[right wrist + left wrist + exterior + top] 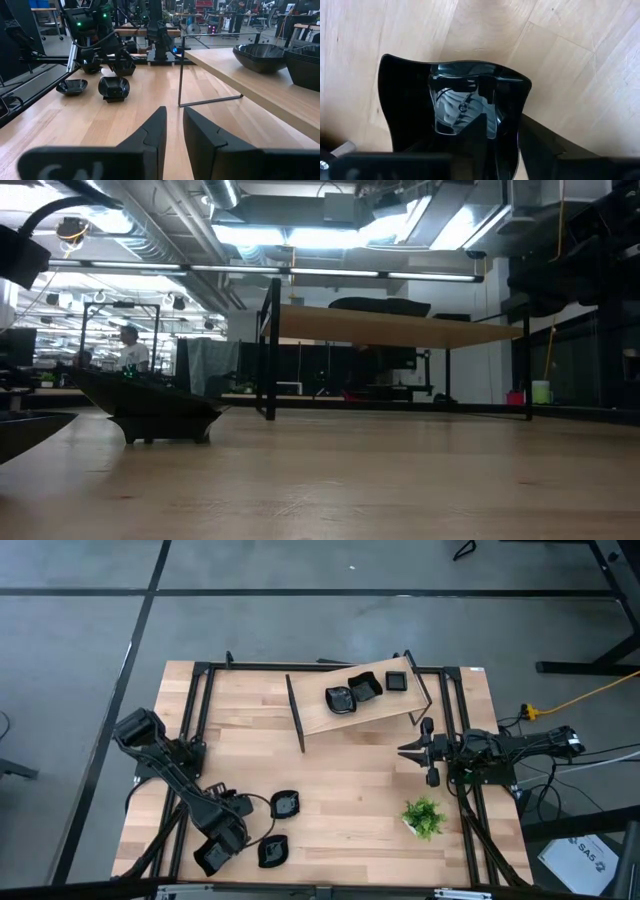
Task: Pick & Place Mini shaped plates
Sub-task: Stack the distorted square plate on top of the distorted square plate on the shelf
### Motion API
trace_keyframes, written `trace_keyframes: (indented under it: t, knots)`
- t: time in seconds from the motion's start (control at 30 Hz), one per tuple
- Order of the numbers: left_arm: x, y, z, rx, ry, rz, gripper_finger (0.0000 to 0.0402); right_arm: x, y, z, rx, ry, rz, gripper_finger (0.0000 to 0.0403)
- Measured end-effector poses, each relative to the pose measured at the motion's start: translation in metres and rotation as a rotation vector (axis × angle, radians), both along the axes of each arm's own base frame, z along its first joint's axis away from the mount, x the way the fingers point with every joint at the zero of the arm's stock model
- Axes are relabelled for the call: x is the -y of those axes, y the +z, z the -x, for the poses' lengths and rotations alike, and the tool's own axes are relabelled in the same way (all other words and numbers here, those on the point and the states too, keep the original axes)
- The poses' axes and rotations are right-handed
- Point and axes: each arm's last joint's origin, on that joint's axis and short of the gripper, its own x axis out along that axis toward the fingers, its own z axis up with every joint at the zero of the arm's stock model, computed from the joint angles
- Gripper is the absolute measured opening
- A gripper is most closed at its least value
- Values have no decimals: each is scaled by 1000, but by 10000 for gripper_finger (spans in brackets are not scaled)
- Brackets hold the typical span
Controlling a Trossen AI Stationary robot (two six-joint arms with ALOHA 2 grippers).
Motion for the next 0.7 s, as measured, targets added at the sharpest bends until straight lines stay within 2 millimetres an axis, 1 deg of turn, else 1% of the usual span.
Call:
trace_keyframes:
  t: [0.2, 0.23, 0.47, 0.57, 0.7]
  knots:
    - [0, 0, 0, -1, 3, 1, 16, 0, 0, 0, 0, 0, 0, 65]
    - [0, 0, 0, -2, 3, 1, 9, 0, 0, 0, 0, 0, 0, 65]
    - [1, 3, -1, 6, 2, 7, 3, 0, 0, 0, 0, 0, 0, 65]
    - [3, 9, -4, 20, -14, 7, 2, 0, 0, 0, 0, 0, 0, 65]
    - [5, 22, -7, 35, -20, -34, 2, 0, 0, 0, 0, 0, 0, 65]
